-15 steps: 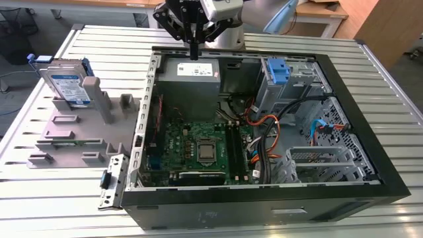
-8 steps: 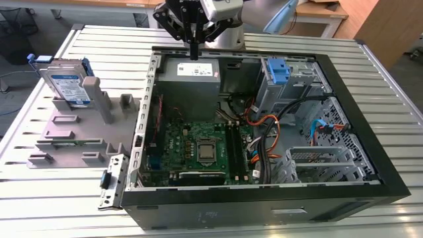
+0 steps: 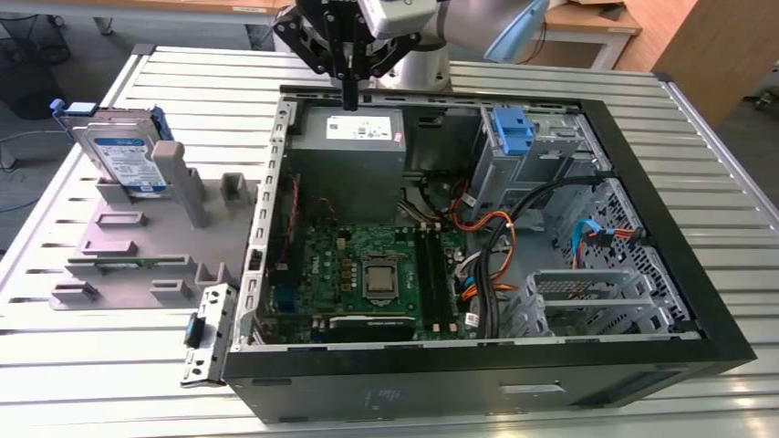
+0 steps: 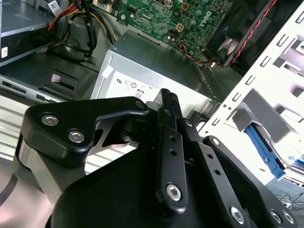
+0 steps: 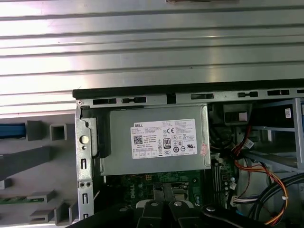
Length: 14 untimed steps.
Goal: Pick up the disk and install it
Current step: 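Reach for the disk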
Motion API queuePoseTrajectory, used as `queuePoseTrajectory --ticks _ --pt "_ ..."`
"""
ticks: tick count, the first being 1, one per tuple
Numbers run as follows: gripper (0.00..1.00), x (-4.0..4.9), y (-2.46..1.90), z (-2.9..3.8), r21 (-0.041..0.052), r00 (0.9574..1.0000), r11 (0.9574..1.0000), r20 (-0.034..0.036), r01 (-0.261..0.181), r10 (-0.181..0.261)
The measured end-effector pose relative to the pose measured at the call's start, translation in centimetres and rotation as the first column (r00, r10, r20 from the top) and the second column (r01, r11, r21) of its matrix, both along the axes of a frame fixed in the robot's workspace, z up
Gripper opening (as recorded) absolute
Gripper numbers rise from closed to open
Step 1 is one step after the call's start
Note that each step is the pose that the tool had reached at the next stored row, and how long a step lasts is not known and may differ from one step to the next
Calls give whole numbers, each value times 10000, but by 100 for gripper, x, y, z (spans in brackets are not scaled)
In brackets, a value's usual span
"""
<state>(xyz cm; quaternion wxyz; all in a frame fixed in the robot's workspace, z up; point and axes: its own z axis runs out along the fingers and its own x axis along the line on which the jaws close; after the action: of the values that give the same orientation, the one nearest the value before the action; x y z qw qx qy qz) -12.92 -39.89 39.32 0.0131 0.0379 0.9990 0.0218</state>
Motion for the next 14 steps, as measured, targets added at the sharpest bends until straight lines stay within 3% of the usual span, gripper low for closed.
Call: queuePoseTrajectory --ticks 14 --pt "11 -60 0 -1 -1 10000 10000 -1 0 0"
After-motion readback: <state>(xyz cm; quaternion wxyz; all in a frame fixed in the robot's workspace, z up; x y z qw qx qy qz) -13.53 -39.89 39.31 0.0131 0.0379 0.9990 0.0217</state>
